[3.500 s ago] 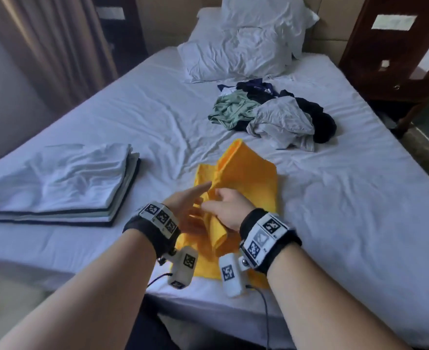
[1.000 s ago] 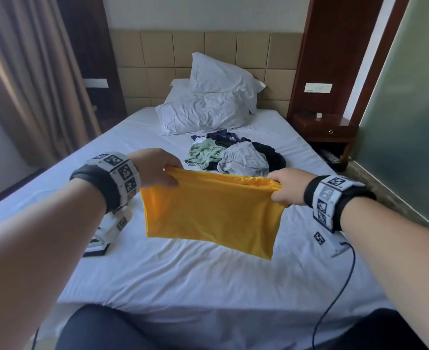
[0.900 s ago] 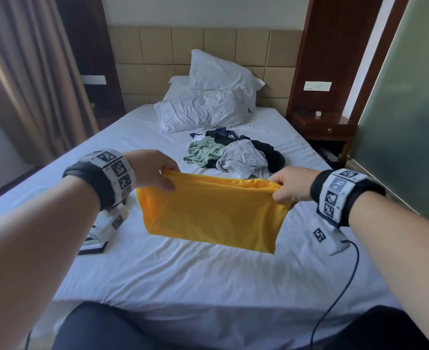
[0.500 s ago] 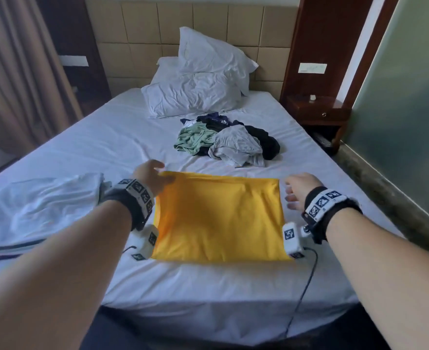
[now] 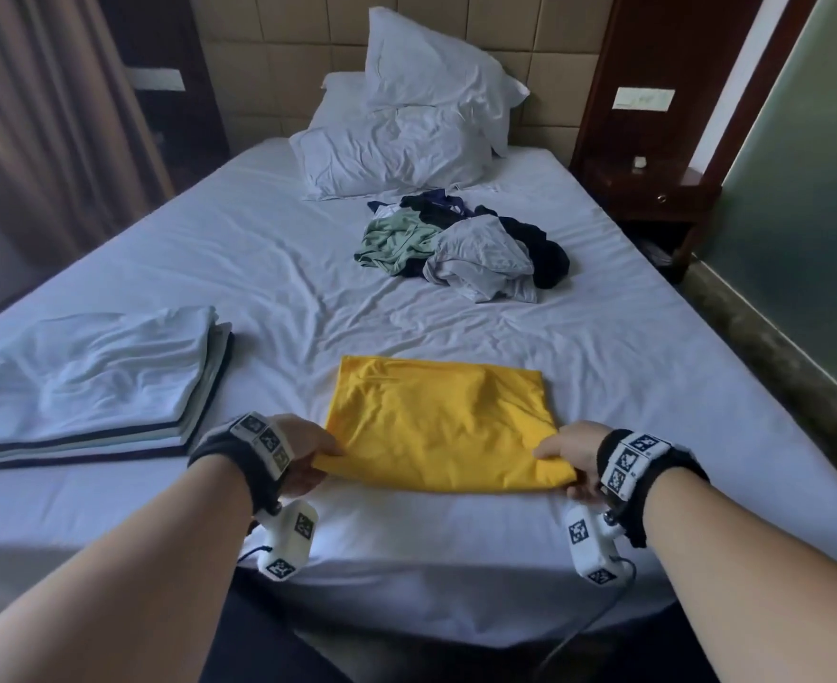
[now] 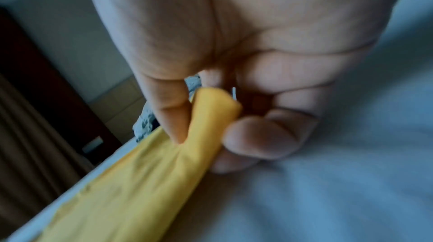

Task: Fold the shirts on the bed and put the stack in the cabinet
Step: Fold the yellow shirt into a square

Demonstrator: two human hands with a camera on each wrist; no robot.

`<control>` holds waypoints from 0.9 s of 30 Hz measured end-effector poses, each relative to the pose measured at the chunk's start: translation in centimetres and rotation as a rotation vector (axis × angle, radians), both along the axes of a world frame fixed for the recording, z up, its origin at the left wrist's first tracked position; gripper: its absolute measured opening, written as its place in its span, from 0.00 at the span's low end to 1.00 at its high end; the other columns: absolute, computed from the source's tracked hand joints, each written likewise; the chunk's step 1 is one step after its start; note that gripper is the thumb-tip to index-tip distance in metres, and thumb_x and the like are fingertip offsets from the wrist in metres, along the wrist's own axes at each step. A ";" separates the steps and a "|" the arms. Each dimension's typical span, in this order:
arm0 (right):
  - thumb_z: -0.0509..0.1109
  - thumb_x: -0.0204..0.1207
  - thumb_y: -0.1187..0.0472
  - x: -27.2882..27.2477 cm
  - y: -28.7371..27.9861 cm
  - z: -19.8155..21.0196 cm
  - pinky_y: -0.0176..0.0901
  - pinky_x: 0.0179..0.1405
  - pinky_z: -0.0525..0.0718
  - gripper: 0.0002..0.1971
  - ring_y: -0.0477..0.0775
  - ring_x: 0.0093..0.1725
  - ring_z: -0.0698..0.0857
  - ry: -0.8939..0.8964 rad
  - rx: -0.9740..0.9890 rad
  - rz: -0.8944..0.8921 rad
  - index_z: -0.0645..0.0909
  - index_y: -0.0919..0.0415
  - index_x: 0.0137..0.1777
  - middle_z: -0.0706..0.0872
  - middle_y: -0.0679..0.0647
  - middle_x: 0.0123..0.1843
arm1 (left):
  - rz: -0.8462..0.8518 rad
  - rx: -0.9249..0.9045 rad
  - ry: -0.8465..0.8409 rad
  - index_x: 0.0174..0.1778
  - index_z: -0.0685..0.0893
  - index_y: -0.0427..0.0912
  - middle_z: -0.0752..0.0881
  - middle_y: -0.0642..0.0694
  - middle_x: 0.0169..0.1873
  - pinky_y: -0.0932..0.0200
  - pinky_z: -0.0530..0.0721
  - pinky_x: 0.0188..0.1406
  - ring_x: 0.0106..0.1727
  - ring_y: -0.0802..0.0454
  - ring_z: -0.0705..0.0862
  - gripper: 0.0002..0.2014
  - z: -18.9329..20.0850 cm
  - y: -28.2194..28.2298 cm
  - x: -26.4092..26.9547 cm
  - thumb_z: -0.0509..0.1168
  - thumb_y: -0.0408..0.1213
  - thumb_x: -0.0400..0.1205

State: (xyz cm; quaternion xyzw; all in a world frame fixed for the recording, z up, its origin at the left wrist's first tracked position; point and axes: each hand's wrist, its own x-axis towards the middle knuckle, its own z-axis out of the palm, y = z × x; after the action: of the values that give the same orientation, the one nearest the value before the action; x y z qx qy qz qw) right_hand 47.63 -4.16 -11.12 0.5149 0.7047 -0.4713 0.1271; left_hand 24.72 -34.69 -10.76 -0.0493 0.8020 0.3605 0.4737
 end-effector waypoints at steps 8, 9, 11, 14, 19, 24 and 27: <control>0.73 0.76 0.62 -5.0 -4.0 9.6 0.34 0.14 0.68 0.06 0.48 0.20 0.77 0.578 -0.255 -0.284 0.78 0.60 0.42 0.77 0.55 0.26 | 0.359 0.651 -0.016 0.58 0.78 0.27 0.89 0.26 0.46 0.29 0.82 0.67 0.51 0.24 0.90 0.15 8.0 -1.8 -2.3 0.63 0.34 0.80; 0.72 0.76 0.62 -6.4 -5.0 10.9 0.34 0.13 0.69 0.06 0.47 0.20 0.78 0.623 -0.310 -0.280 0.77 0.59 0.40 0.77 0.55 0.27 | 0.414 0.729 -0.006 0.59 0.77 0.27 0.89 0.23 0.49 0.27 0.82 0.67 0.53 0.21 0.89 0.16 9.6 -3.0 -3.1 0.64 0.34 0.79; 0.70 0.76 0.62 -9.6 -7.1 12.9 0.33 0.14 0.71 0.07 0.46 0.21 0.78 0.692 -0.411 -0.263 0.77 0.58 0.37 0.77 0.54 0.29 | 0.552 0.875 -0.003 0.63 0.75 0.27 0.86 0.20 0.56 0.27 0.87 0.57 0.54 0.17 0.88 0.19 12.5 -5.8 -5.4 0.64 0.33 0.79; 0.68 0.76 0.62 -14.5 -11.0 13.9 0.36 0.19 0.79 0.06 0.51 0.25 0.82 0.743 -0.544 -0.249 0.80 0.61 0.39 0.80 0.56 0.30 | 0.706 0.957 0.040 0.66 0.75 0.27 0.85 0.22 0.60 0.34 0.92 0.44 0.54 0.21 0.90 0.19 15.2 -10.7 -8.9 0.64 0.34 0.81; 0.70 0.77 0.63 -22.7 -18.4 14.0 0.56 0.39 0.93 0.10 0.66 0.45 0.88 0.823 -0.620 -0.280 0.82 0.67 0.56 0.87 0.66 0.47 | 0.723 0.902 0.180 0.51 0.76 0.36 0.90 0.36 0.41 0.43 0.93 0.44 0.44 0.38 0.94 0.05 16.5 -17.9 -14.3 0.61 0.35 0.83; 0.72 0.78 0.63 -30.3 -24.3 16.2 0.57 0.48 0.92 0.05 0.67 0.54 0.88 1.037 -0.687 -0.285 0.84 0.62 0.52 0.88 0.64 0.50 | 0.858 1.077 0.413 0.60 0.78 0.38 0.87 0.40 0.49 0.47 0.93 0.47 0.49 0.43 0.93 0.12 17.9 -23.1 -20.8 0.64 0.33 0.82; 0.74 0.78 0.63 -33.5 -27.5 14.0 0.55 0.43 0.92 0.09 0.68 0.56 0.90 1.022 -0.758 -0.242 0.84 0.62 0.57 0.89 0.65 0.56 | 0.915 1.019 0.504 0.63 0.82 0.38 0.91 0.42 0.48 0.51 0.92 0.50 0.46 0.47 0.93 0.14 16.1 -26.4 -23.3 0.65 0.32 0.81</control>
State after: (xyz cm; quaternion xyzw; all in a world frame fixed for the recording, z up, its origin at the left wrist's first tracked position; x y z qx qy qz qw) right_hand 14.14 -31.71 2.84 0.2210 0.3979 -0.8842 -0.1052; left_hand 1.42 -61.07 5.31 -0.0687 0.5183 0.8515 0.0407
